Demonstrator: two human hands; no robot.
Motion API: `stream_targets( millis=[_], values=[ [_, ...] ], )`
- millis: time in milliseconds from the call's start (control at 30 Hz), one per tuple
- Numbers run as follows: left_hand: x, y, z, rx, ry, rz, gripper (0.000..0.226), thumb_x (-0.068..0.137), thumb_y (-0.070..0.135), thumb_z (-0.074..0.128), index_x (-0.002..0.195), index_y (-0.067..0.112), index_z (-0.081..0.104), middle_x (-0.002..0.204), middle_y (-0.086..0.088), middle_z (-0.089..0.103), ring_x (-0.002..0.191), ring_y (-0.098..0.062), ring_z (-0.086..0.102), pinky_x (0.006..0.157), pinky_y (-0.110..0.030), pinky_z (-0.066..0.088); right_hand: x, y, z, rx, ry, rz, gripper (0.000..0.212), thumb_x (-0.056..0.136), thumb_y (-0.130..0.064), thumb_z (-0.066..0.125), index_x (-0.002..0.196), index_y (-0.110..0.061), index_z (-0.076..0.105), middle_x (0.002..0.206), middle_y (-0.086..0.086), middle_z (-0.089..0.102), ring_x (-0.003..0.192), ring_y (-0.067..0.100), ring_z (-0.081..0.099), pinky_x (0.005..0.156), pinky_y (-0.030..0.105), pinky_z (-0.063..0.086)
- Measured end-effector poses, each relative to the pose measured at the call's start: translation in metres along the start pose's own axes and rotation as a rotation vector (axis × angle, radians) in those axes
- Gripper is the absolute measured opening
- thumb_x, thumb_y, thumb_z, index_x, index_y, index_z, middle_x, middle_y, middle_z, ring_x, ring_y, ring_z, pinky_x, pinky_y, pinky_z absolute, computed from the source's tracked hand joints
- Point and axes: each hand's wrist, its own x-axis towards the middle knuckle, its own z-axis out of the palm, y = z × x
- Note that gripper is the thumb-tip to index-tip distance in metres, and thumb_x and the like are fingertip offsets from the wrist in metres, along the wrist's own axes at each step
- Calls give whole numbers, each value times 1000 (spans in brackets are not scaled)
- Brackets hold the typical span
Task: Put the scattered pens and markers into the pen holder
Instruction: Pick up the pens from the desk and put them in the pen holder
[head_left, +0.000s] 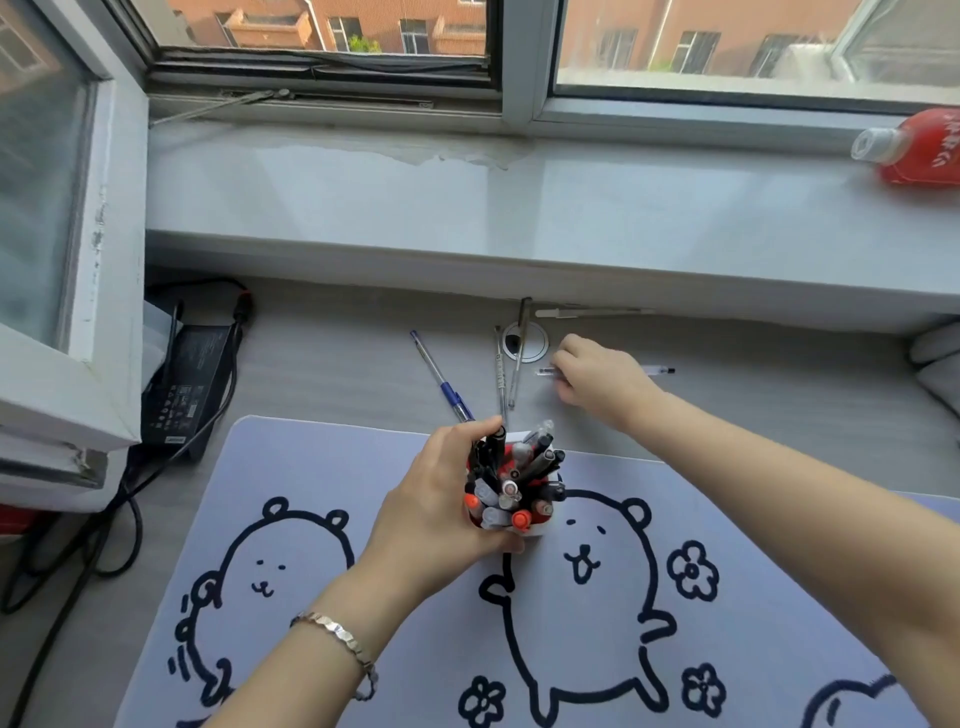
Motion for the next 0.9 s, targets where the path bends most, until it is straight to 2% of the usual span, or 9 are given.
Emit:
stream_targets(
  millis=[167,300,433,500,567,633,733,833,900],
  values=[
    [0,1,0,-10,18,-5,90,54,34,84,124,48,30,116,26,34,106,1,42,82,-21,35,-51,-26,-77,805,543,184,26,85,-7,56,107,-20,50,85,6,61,76,15,58,68,20,47],
    [-1,1,1,-26,26,-17,91,53,36,85,125,47,30,116,26,35,106,0,41,83,-22,35,-97,-66,-129,969,764,-24,30,89,-21,54,111,-37,42,85,-1,58,76,22,60,66,24,51],
    [-1,2,2,-40,28,-14,91,52,35,85,124,46,31,115,24,36,107,-2,44,83,-23,36,-112,-87,-107,970,682,-21,25,89,-34,52,110,-45,45,89,-1,59,79,24,59,69,23,52],
    [-2,2,2,-44,28,0,90,52,35,85,123,46,31,113,22,37,107,-4,46,83,-24,38,-111,-95,-85,930,569,58,21,85,-30,56,105,-35,51,90,-4,61,82,14,59,71,15,51],
    [-2,1,3,-37,29,11,91,53,33,85,124,47,29,111,21,37,107,-6,47,82,-25,40,-110,-101,-66,859,481,104,20,82,-27,55,102,-27,55,89,-7,64,84,10,60,71,22,54],
    [-2,1,3,-41,27,16,90,55,31,84,125,45,29,111,20,37,104,-8,48,79,-25,41,-109,-104,-53,741,492,95,19,82,-30,57,99,-22,63,93,-2,66,83,14,62,65,35,56],
    [-3,0,5,-68,30,27,89,56,27,83,124,47,29,112,20,37,107,-8,48,83,-28,46,-107,-109,-47,558,477,135,21,77,-30,57,85,-19,73,100,-8,52,73,9,48,49,33,53],
    [-6,-5,8,-132,30,106,89,58,28,83,116,59,23,128,24,34,123,5,36,91,-4,34,-114,-114,-44,469,385,182,27,74,-39,53,83,-23,73,104,-12,41,75,9,43,48,29,50],
    [-8,-5,8,-156,51,138,89,60,33,82,119,59,20,143,24,21,126,19,19,91,8,17,-122,-110,-51,615,339,261,37,74,-50,52,100,-29,68,103,-14,42,82,1,46,65,16,48]
  ],
)
